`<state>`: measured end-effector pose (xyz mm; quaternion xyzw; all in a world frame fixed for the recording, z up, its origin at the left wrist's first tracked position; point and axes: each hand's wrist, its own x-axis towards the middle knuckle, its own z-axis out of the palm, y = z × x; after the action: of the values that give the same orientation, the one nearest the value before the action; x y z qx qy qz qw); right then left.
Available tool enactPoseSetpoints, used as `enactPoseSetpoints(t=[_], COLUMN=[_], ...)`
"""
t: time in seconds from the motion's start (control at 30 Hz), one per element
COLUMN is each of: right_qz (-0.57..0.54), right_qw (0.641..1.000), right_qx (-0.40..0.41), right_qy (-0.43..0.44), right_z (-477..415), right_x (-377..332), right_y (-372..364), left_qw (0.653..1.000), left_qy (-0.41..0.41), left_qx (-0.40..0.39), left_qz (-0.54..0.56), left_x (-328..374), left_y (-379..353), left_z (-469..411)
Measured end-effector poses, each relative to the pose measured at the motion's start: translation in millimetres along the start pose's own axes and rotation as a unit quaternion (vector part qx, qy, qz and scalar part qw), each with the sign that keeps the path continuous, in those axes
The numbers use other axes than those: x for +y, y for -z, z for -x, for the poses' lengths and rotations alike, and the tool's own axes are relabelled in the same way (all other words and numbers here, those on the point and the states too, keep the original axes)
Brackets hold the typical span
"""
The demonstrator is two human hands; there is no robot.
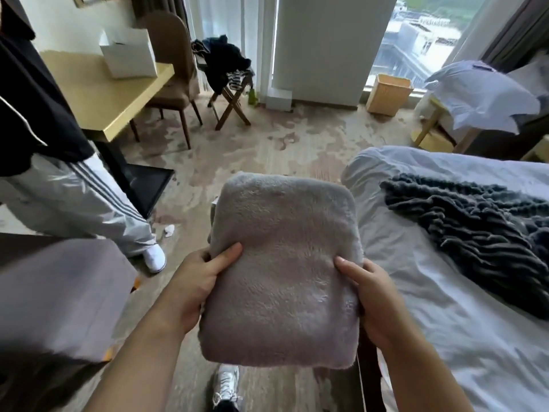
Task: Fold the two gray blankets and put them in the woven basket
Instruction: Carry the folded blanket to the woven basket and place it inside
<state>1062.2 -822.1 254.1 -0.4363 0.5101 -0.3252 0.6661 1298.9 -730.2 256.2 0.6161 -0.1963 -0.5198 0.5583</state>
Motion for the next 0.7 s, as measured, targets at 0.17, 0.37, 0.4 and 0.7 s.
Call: enactPoseSetpoints(t=[0.17, 0.37, 0.4, 0.7], right_qz=[0.003, -0.041, -0.050, -0.039], right_qw=[0.998, 0.987, 0.985, 0.990], right_qx=[0.064, 0.158, 0.168, 0.136], right_qy=[0.013, 0.002, 0.003, 0.001], right_z=[-95, -204, -227, -506], right_x=[-56, -104, -111, -207], right_y=[-9, 3, 7, 35], left_qw=[0.997, 0.986, 0.983, 0.981], left_qy=[0.030, 0.043, 0.043, 0.040], left_qx=[-0.067, -0.152, -0.164, -0.130], left_qz=[-0.015, -0.056, -0.066, -0.139], left_x=[60, 108, 114, 211], left_y=[-20, -81, -92, -179], left_z=[-134, -271, -297, -552])
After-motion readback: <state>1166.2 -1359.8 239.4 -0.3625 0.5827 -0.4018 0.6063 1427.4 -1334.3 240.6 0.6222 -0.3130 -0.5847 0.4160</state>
